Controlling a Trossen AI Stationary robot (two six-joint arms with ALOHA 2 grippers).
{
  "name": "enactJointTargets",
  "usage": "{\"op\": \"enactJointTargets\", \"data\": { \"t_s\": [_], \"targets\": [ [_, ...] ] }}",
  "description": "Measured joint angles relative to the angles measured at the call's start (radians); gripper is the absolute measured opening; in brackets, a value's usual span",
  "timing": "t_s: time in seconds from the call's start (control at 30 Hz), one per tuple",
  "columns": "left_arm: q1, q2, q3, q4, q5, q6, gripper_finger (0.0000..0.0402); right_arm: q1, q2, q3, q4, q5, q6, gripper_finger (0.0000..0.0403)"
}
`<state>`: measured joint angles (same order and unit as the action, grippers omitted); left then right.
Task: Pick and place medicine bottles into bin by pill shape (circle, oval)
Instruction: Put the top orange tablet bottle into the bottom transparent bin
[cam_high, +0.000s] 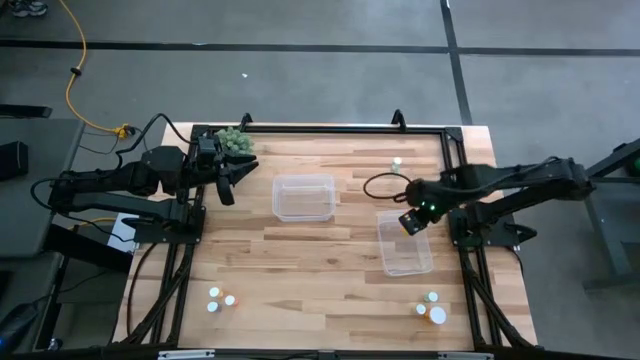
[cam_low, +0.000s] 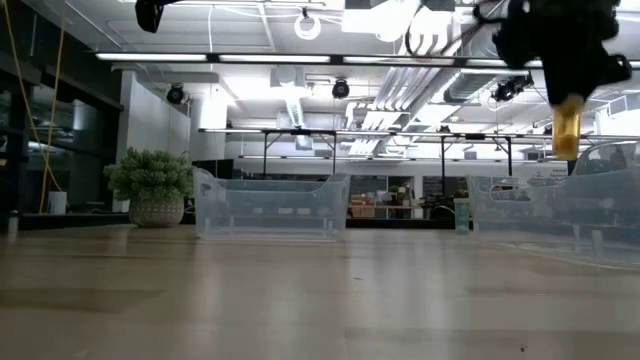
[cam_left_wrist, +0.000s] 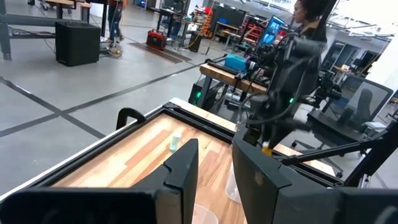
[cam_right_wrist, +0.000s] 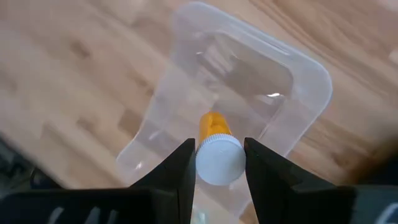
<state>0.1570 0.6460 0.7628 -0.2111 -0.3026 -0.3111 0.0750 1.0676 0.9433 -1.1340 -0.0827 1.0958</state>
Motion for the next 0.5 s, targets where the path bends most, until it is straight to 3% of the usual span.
{"op": "enactJointTargets", "data": {
  "t_s": [0.23,0.5],
  "targets": [
    [0.000,0.002,0.000,-0.001,0.000,0.000,0.0090,0.015,0.023,-0.084,0.062,0.062,0.145,0.0106],
    [0.000,0.002,0.000,-0.001,0.000,0.000,0.0090,0.030,0.181,-0.066,0.044,0.122,0.161,0.0106]
  ]
}}
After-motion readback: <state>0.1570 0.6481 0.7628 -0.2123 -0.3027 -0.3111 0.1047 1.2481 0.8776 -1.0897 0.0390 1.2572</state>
